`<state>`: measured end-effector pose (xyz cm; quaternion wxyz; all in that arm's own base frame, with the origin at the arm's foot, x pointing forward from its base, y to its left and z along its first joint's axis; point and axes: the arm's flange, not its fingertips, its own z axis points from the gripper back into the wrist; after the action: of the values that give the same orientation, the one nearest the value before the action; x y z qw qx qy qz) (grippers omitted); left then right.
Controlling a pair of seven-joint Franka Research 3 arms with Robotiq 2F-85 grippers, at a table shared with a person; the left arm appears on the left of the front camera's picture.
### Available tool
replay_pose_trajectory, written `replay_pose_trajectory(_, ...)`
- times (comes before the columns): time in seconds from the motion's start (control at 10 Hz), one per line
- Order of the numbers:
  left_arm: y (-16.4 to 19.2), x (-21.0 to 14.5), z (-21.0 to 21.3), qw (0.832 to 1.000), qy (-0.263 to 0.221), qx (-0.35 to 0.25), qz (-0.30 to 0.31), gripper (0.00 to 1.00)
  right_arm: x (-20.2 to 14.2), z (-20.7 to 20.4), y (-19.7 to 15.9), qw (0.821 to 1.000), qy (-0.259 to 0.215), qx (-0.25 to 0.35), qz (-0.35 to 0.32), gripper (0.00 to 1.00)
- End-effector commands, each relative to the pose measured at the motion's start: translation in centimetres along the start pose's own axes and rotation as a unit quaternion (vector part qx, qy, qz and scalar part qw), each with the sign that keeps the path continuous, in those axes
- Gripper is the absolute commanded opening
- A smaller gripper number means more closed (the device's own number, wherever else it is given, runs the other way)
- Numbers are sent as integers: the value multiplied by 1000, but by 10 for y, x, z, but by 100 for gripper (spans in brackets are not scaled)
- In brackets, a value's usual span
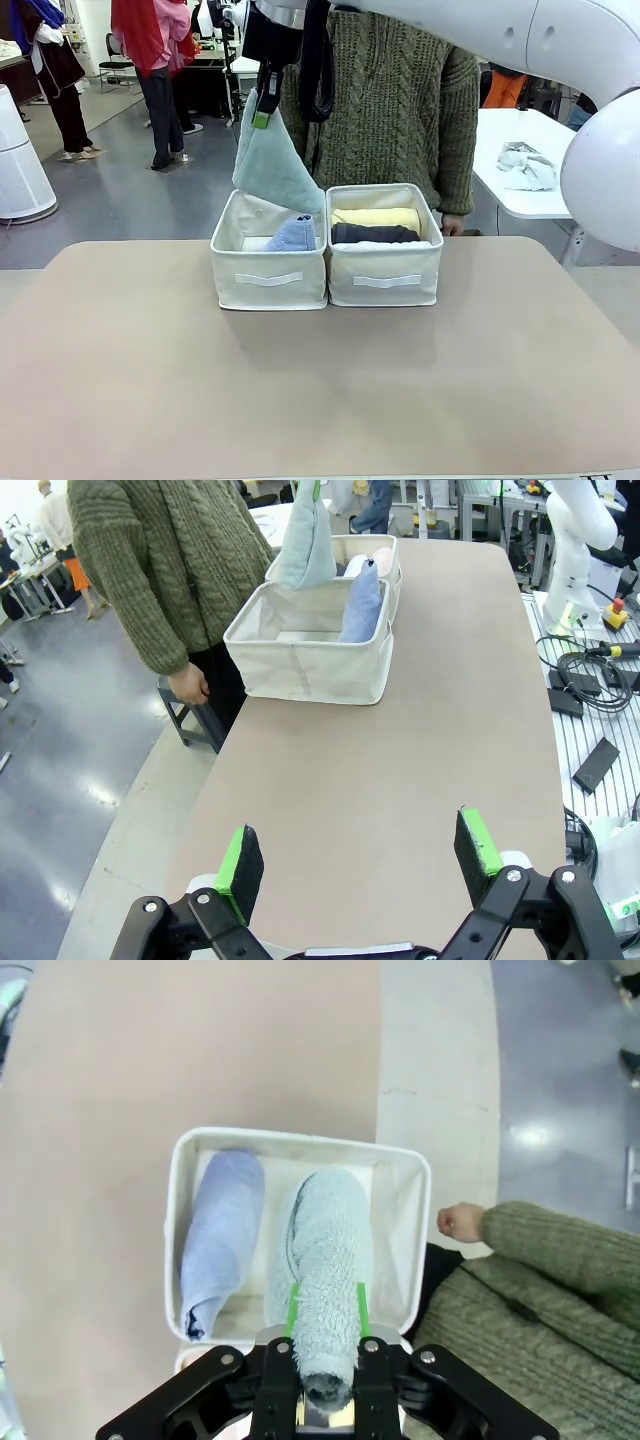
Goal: Sort the towels based on their folding style.
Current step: Pick up another triangle-folded towel from the table and place it in the left Fabric basket.
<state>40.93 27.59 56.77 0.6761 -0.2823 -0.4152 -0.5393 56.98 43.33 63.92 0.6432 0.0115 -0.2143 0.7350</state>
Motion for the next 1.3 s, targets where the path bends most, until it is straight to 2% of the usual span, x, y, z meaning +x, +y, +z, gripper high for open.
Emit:
replay_pose_trajectory(0.0, -3, 0, 1, 1000, 5, 0, -2, 100, -1, -15, -9, 1000, -13, 19, 16, 18)
replay_pose_trajectory(0.6, -3, 0, 1, 1000, 5, 0, -2, 100, -13, -55, -32, 998, -18, 65, -20, 18)
replay_pose_trajectory(1.2, -3, 0, 1, 1000, 5, 0, -2, 100, -10, -104, -39, 993, 3, 114, -31, 18)
